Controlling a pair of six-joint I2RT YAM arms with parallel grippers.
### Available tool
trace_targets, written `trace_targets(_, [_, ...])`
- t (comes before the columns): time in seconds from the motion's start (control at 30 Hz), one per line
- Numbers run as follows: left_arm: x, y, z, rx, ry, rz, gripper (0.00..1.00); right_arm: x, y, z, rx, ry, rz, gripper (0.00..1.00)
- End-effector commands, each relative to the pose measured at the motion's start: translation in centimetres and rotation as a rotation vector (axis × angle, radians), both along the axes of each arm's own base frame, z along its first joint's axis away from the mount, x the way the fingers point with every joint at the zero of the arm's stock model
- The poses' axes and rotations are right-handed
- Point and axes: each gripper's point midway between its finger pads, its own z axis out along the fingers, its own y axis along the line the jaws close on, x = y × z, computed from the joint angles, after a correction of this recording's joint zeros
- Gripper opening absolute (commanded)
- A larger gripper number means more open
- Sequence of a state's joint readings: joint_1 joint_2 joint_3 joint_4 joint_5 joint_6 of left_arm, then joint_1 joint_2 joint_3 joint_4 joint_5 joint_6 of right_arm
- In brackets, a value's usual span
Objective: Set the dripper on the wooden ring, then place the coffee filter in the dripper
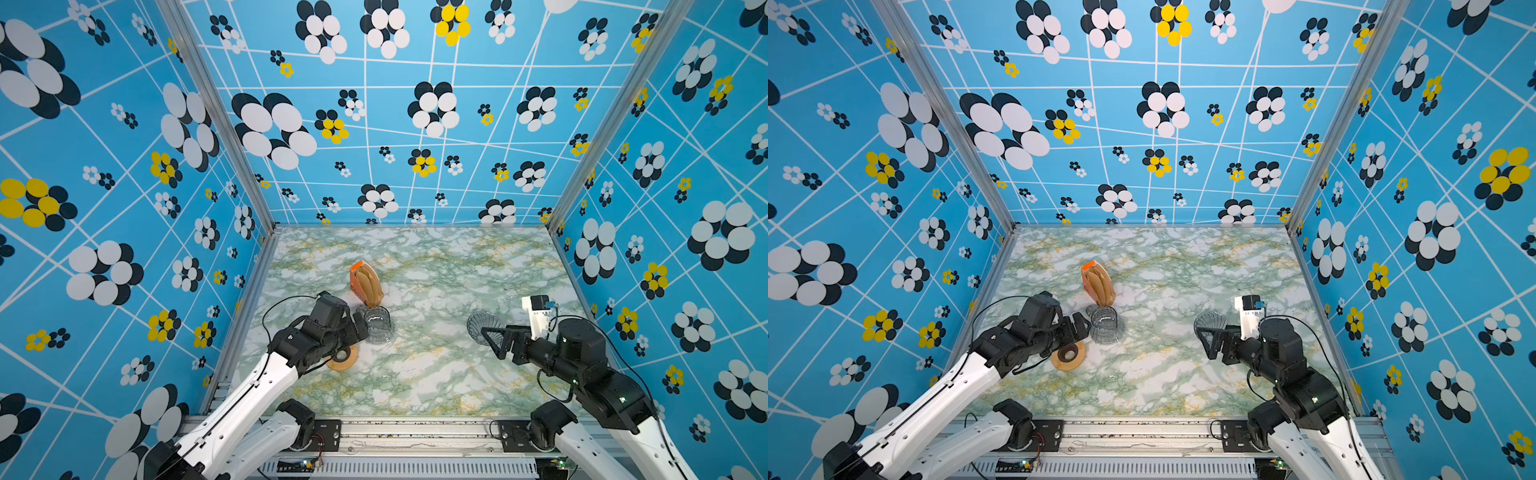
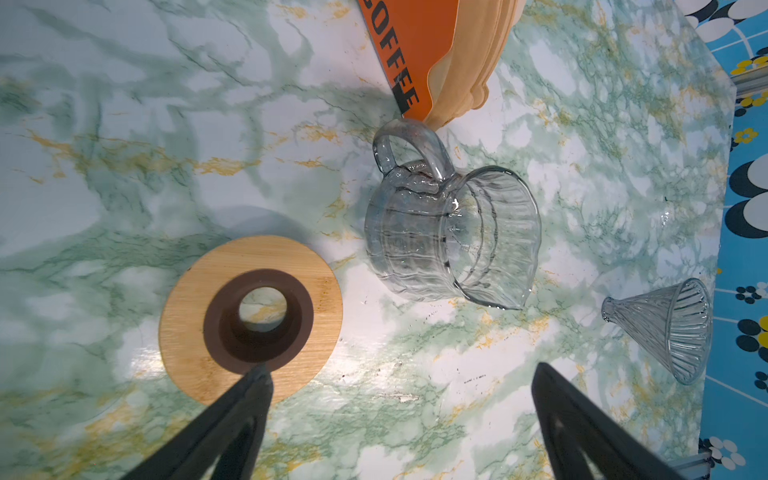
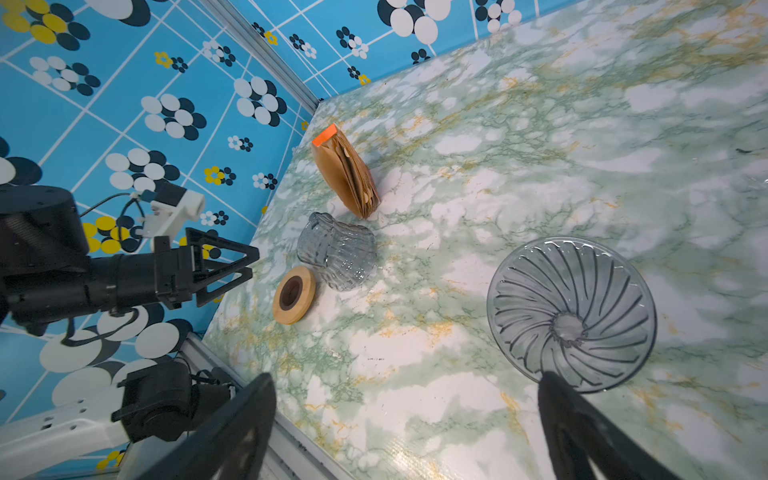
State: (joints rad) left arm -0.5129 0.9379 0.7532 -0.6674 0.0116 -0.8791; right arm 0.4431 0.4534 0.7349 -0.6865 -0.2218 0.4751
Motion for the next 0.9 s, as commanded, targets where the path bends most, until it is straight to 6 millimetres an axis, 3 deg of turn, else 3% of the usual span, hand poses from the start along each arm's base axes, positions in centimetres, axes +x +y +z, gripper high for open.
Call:
trace_targets(0.0, [0.7,-0.8,1.4,-0.006,-0.004,0.023,0.97,-2.7,0.1,0.6,-0.035,0.037,0.092,0.99])
trace_targets(0.2, [1.6,-1.0,1.5,0.033,0.014,0.052,0.88,-5.2,0.4,3.7,-0.064,-0.003,0.215,0.99])
trace_targets(0.37, [2.4,-1.7,1.2,0.032,0.038,0.06,0.76,-5.2,0.5,4.8,-0.076,-0.057,0.239,0.99])
trace_targets(0.63, [3.4,-3.3,0.1,0.053,0.088,0.037,0.63,-3.3,0.1,2.9,-0.122,-0.067,0.184,0.98])
trace_targets(0.87, [3.9,-4.1,-0.9,0.106,0.093,0.019,0.56,-3.5,-1.1,2.6,-0.13,-0.106,0.124,0.99])
